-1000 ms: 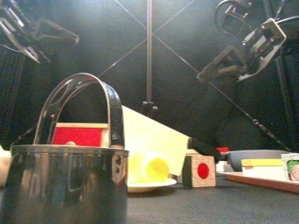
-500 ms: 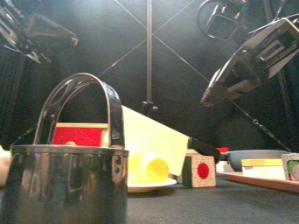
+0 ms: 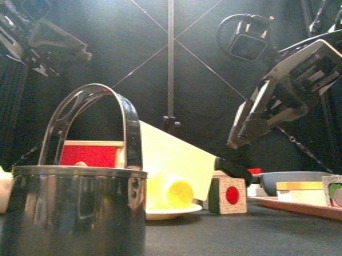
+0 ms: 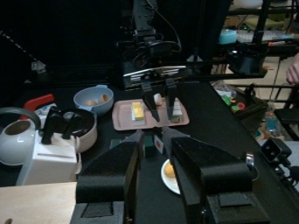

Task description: Regrasp cleaver with other hand

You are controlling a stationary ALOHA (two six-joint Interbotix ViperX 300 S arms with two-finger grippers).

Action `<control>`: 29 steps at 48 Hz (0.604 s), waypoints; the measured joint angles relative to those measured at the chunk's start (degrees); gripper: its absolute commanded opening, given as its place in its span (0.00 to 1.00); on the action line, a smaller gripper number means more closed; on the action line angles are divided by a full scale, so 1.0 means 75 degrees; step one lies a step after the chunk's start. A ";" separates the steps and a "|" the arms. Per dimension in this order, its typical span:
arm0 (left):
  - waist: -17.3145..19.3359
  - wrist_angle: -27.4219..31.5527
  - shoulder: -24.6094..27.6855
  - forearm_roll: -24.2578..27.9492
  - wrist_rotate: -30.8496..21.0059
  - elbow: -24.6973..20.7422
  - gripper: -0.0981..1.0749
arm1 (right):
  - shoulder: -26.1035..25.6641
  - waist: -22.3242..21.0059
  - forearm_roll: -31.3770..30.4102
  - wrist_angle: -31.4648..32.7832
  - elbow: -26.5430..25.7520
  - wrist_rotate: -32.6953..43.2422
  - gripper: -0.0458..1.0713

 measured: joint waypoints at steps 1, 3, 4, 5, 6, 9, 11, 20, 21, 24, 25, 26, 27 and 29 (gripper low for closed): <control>0.0000 0.0000 0.0000 0.0000 0.0000 0.0000 0.67 | 0.0023 0.0000 -0.0012 0.0012 -0.0023 0.0000 0.69; 0.0000 0.0000 0.0000 0.0000 0.0000 0.0000 0.67 | 0.0082 0.0000 -0.0035 0.0023 -0.0047 -0.0012 0.69; 0.0000 -0.0012 0.0000 0.0000 0.0000 0.0000 0.67 | 0.0105 -0.0012 -0.0047 0.0035 -0.0070 0.0000 0.69; 0.0012 0.0000 0.0000 -0.0012 0.0000 0.0000 0.67 | 0.0129 0.0000 -0.0070 0.0059 -0.0082 0.0000 0.69; 0.0000 0.0000 0.0012 -0.0012 0.0000 0.0000 0.67 | 0.0152 -0.0012 -0.0082 0.0082 -0.0105 -0.0012 0.69; 0.0012 0.0000 0.0000 -0.0012 0.0000 0.0000 0.67 | 0.0258 -0.0012 -0.0141 0.0152 -0.0164 -0.0012 0.69; 0.0000 0.0000 0.0000 -0.0012 0.0000 0.0000 0.67 | 0.0340 -0.0012 -0.0187 0.0223 -0.0211 -0.0012 0.69; 0.0000 0.0000 0.0000 0.0000 0.0000 0.0000 0.67 | 0.0598 -0.0023 -0.0293 0.0609 -0.0504 -0.0023 0.69; 0.0000 0.0000 0.0012 0.0000 0.0000 0.0000 0.67 | 0.0609 -0.0023 -0.0293 0.0645 -0.0527 -0.0035 0.69; 0.0000 -0.0012 0.0000 0.0000 0.0000 0.0000 0.67 | 0.0668 -0.0023 -0.0305 0.0750 -0.0562 -0.0023 0.69; 0.0000 0.0000 0.0012 0.0000 0.0000 0.0000 0.67 | 0.0680 -0.0035 -0.0305 0.0762 -0.0562 0.0000 0.69; 0.0000 0.0000 0.0000 -0.0012 0.0000 0.0000 0.67 | 0.0680 -0.0035 -0.0305 0.0773 -0.0562 0.0000 0.69; 0.0000 -0.0012 0.0000 0.0000 0.0000 0.0000 0.67 | 0.0691 -0.0035 -0.0316 0.0773 -0.0562 0.0000 0.69; 0.0012 0.0000 0.0000 -0.0012 0.0000 -0.0012 0.67 | 0.0691 -0.0035 -0.0316 0.0797 -0.0562 0.0012 0.69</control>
